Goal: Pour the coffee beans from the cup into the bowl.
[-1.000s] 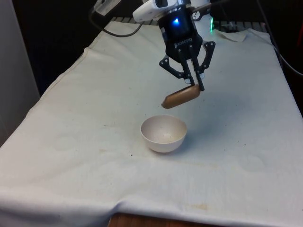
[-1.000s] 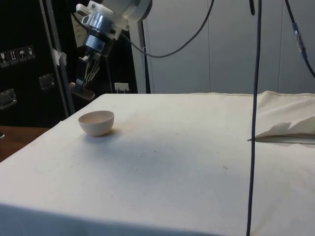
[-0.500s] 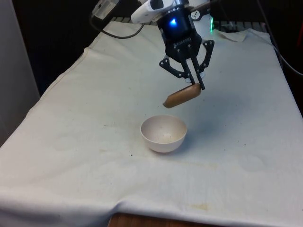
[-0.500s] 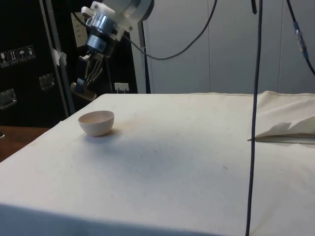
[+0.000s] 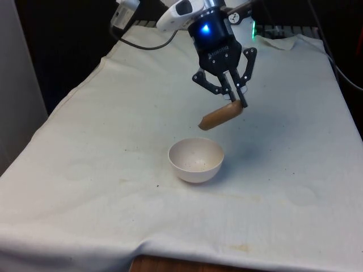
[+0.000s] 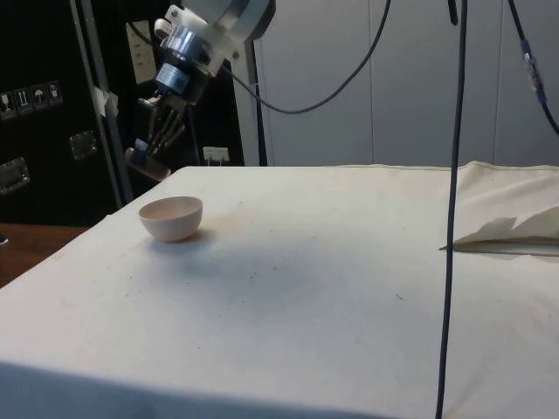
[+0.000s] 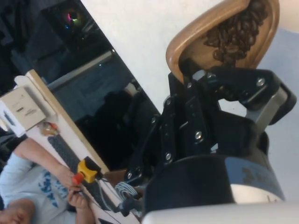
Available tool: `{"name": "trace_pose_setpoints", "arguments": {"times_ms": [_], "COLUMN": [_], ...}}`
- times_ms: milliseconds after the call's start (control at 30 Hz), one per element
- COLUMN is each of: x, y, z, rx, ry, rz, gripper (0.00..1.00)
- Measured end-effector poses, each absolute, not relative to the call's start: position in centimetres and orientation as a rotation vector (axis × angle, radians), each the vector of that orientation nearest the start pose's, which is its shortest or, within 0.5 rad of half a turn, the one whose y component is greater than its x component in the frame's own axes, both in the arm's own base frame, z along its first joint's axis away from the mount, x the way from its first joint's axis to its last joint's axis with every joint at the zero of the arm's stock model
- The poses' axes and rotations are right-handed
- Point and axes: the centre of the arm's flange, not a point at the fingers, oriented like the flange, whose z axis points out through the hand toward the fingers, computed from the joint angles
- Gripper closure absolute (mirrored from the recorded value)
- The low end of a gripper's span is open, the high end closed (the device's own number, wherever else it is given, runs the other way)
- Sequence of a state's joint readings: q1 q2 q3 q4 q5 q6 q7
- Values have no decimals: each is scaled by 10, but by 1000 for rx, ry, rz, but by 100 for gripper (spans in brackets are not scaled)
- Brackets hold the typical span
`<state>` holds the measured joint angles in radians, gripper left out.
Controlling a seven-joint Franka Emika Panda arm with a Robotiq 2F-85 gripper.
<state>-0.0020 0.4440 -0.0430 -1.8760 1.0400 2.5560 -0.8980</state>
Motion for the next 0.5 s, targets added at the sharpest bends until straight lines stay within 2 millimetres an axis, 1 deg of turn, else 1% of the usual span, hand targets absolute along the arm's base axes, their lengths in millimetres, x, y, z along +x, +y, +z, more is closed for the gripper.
{"name": "trace_pose_setpoints", "arguments": {"times_ms": [500], "x": [655], "y": [-43], "z": [288], "rx": [-2543], "ry": [61], "rz": [-664], "gripper": [100]}}
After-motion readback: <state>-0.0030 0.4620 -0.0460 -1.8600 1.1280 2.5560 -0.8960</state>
